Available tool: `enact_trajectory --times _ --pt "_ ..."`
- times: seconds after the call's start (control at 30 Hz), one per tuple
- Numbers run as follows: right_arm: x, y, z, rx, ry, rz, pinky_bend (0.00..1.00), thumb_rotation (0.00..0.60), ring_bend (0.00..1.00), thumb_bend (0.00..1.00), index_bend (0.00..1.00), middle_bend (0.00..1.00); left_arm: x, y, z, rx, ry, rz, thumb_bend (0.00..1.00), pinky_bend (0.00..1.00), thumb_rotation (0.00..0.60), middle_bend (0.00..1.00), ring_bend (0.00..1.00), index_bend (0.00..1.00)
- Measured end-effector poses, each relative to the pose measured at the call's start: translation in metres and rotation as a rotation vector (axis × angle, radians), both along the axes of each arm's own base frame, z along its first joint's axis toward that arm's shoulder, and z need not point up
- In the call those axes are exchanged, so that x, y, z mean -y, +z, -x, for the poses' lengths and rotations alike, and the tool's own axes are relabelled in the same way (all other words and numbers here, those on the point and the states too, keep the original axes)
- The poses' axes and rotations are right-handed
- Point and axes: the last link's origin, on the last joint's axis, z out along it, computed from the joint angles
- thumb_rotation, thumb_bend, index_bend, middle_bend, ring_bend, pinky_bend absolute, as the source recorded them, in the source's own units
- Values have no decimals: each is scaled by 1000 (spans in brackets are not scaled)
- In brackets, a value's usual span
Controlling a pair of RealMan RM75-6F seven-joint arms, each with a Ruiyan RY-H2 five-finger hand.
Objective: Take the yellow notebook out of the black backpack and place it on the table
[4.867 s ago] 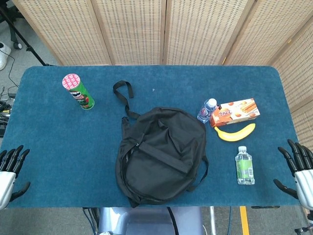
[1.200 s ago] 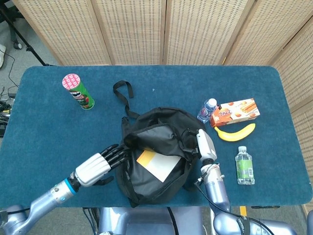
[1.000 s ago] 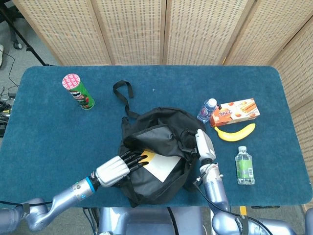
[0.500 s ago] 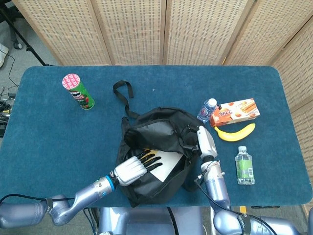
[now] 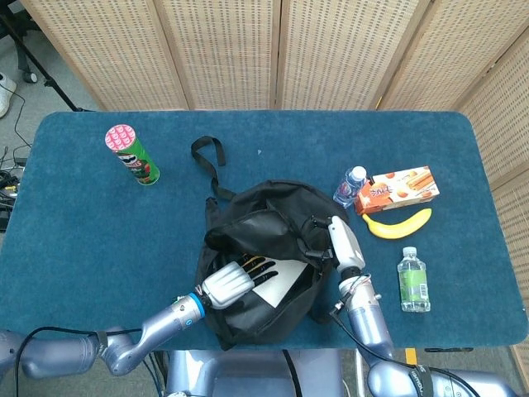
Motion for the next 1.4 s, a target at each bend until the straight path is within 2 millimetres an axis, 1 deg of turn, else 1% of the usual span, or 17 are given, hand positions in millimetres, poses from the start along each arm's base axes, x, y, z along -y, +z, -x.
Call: enact_trajectory --times 0.23,0.7,0.83,1.07,1.17,1.27,1.3,1.33,1.37,1.4 --pt "-4 2 -1 22 -7 -33 249 600 354 543 698 579 -7 -11 -12 1 -14 -31 272 0 600 0 0 0" --pt "-9 10 -11 48 -4 -53 249 600 353 543 698 579 -9 -32 -21 -37 -20 -45 272 0 600 0 0 0" --pt "-11 11 -11 51 -10 -55 249 600 353 543 698 579 -9 -41 -25 -47 -18 -57 280 0 600 0 0 0" --pt "-11 14 -9 56 -20 -57 249 600 353 543 698 579 -13 -52 -28 -52 -13 -92 304 0 600 0 0 0" --pt "-11 15 -9 57 -19 -58 249 600 353 543 698 579 -13 -54 -29 -53 -10 -96 352 3 600 0 0 0" --pt "-11 15 -9 58 -15 -59 249 600 354 543 698 579 -14 -54 -30 -50 -13 -110 443 81 600 0 1 6" --pt "-11 15 -9 59 -15 -59 249 600 353 543 698 579 -14 -55 -30 -48 -14 -115 491 123 600 0 15 24" --pt "-11 15 -9 60 -14 -59 249 600 354 543 698 579 -15 -55 -30 -47 -14 -120 546 160 600 8 44 68" --pt "-11 16 -10 60 -13 -58 249 600 354 543 698 579 -16 -56 -30 -48 -14 -122 575 190 600 23 70 109" --pt "-11 16 -10 61 -13 -58 249 600 354 543 698 579 -16 -56 -30 -46 -15 -123 608 237 600 59 116 178"
